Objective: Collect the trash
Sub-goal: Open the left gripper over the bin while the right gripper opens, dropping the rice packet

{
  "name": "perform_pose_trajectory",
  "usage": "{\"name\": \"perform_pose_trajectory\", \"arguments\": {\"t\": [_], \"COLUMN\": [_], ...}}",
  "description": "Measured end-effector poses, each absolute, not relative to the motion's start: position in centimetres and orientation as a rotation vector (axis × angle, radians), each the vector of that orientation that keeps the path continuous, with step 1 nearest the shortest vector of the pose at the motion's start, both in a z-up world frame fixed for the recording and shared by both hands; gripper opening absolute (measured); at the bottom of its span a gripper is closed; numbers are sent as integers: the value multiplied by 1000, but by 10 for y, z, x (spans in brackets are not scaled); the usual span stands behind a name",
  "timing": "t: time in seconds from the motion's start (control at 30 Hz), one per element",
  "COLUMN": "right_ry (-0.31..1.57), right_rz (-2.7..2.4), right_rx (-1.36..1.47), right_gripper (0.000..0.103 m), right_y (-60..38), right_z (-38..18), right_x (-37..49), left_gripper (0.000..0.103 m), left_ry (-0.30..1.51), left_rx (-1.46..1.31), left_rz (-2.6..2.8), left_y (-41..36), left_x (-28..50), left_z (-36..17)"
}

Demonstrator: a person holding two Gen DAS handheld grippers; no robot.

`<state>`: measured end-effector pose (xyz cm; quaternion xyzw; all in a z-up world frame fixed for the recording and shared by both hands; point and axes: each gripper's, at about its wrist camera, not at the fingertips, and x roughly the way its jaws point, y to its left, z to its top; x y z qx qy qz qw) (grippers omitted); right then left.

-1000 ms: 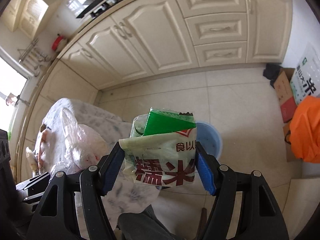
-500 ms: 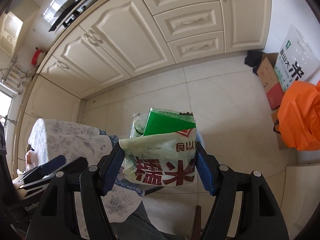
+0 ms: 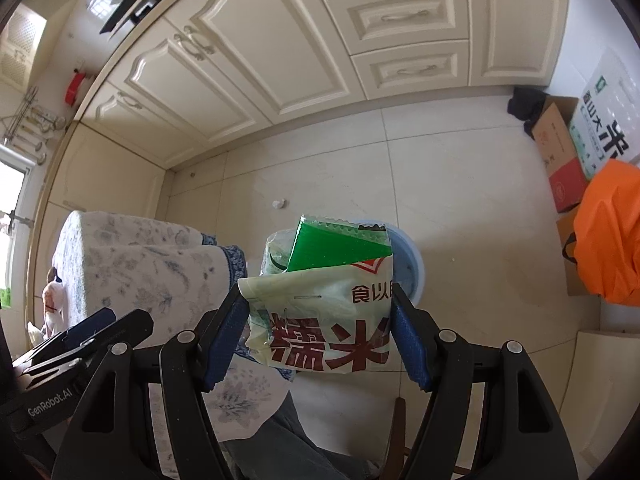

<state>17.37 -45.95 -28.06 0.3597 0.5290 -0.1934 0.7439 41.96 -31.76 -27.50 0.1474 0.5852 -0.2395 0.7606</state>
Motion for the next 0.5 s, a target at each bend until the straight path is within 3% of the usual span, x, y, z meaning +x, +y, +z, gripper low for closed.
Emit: {"name": "perform_pose_trajectory", "arguments": {"t": [0.5], "right_ry": [1190], "right_rz": [-405], "right_rx": [789], "right_gripper": [71], "right_y": [-445], "right_z": [-275], "right_x": [186], "left_gripper": [75], "left_ry": [1275], "left_rx": [262], "left_rz": [-488], "left_y": [-273], "left_x": [410], "left_z": [-258]}}
